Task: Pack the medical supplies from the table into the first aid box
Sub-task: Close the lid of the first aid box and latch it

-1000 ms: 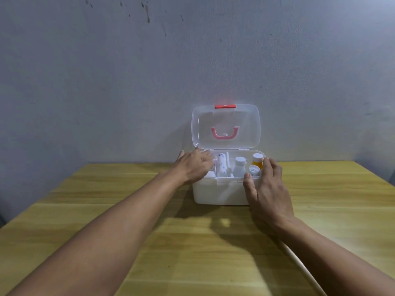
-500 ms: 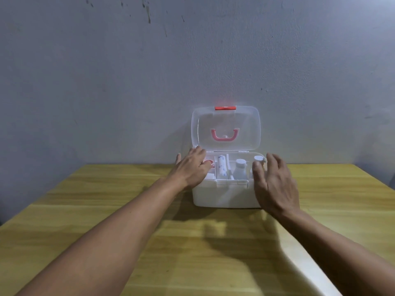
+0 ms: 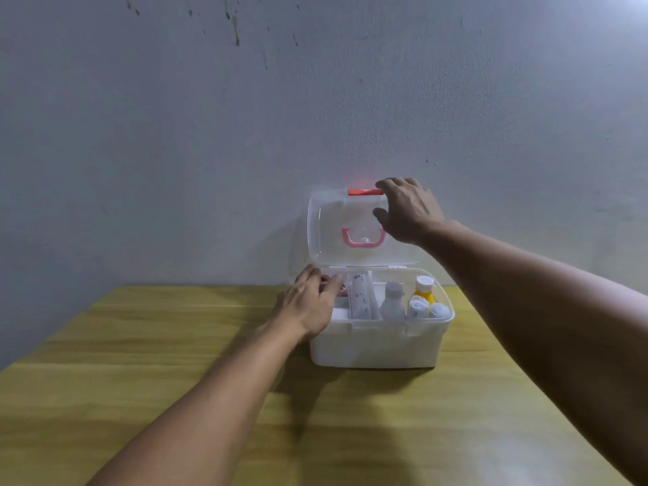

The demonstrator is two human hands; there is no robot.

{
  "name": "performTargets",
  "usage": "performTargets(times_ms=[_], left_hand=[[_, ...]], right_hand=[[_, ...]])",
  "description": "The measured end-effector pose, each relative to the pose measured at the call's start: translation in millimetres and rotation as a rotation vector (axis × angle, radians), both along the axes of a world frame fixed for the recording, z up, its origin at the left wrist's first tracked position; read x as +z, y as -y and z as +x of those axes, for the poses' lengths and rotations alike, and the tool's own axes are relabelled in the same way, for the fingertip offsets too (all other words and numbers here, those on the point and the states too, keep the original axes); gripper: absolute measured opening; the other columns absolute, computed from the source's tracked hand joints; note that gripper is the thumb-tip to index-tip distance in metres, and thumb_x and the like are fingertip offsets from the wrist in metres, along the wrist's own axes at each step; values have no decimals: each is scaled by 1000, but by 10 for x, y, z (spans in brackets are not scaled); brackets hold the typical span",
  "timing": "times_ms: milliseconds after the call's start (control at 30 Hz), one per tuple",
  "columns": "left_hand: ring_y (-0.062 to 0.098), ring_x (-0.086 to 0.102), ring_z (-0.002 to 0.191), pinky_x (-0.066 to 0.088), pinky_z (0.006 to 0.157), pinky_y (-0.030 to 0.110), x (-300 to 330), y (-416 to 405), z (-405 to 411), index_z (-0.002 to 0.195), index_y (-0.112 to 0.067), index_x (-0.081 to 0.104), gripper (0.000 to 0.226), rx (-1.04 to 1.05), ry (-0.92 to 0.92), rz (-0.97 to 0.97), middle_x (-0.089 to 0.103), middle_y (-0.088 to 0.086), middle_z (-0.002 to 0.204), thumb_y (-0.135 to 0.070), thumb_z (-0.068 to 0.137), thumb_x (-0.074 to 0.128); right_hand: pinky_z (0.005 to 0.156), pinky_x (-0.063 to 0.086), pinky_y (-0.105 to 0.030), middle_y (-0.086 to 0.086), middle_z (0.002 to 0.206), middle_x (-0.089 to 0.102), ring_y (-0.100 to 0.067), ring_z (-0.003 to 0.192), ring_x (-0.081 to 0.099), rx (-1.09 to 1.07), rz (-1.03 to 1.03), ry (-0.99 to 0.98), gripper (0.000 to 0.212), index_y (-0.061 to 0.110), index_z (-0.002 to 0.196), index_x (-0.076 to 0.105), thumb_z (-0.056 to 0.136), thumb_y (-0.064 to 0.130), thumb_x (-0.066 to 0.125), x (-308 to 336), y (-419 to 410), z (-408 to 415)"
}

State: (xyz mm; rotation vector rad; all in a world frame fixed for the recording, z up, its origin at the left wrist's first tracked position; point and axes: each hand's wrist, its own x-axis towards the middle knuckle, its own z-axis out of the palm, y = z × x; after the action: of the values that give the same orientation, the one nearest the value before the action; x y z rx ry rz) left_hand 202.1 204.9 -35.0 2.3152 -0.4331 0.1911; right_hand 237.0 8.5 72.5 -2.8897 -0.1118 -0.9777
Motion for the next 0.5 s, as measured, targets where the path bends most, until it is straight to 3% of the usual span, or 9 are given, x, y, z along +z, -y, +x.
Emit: performTargets(times_ms=[100,200,300,367,400,433,500], left_hand=[[20,54,115,41,101,42,-43,-16,40,114,-28,53,59,-19,17,-39,54,-5,126,-68,85,20],[9,48,115,32,96,28,-24,-22,14,118,-22,54,53,-39,-1,-74,53,-13,122,-58,95,22],[7,50,115,33,98,30,-4,-13,-26,116,-19,54,56,-44,-41,-128,58,-17,109,-59,94,20],[17,49,127,34,107,40,16,-22,-50,136,-19,39,73,-31,-83,-189,61,-11,123,-69,87,17],[19,43,133,31,111,43,19,-24,-54,148,-20,21,87,-6,-127,-236,54,-7,138,-76,82,16],[18,39,136,27,114,44,17,-22,-63,151,-22,3,95,7,-152,-295,43,-6,148,-81,77,14],[14,34,136,22,117,44,24,-20,-108,150,-25,-11,95,31,-147,-462,27,-10,153,-81,77,16]], right_hand=[[101,39,-47,-11,137,52,-32,125,46,-34,-50,-37,51,13,137,46,90,30,60,10,-54,153],[94,41,-47,-13,129,52,-33,117,47,-54,-94,6,41,13,129,55,91,28,60,69,-83,200],[85,45,-46,-17,119,55,-35,108,51,-3,-102,76,29,8,120,62,95,21,56,189,-84,112],[80,47,-45,-18,113,57,-36,101,54,52,-98,111,27,6,116,64,97,20,52,269,-84,-33],[75,47,-43,-18,110,58,-35,96,56,76,-99,124,27,5,114,64,97,21,50,304,-86,-131],[69,46,-40,-18,106,60,-34,88,57,96,-101,128,26,4,110,65,98,21,50,329,-88,-240],[60,39,-34,-16,95,63,-29,73,54,129,-103,108,25,3,101,65,98,22,49,350,-90,-483]])
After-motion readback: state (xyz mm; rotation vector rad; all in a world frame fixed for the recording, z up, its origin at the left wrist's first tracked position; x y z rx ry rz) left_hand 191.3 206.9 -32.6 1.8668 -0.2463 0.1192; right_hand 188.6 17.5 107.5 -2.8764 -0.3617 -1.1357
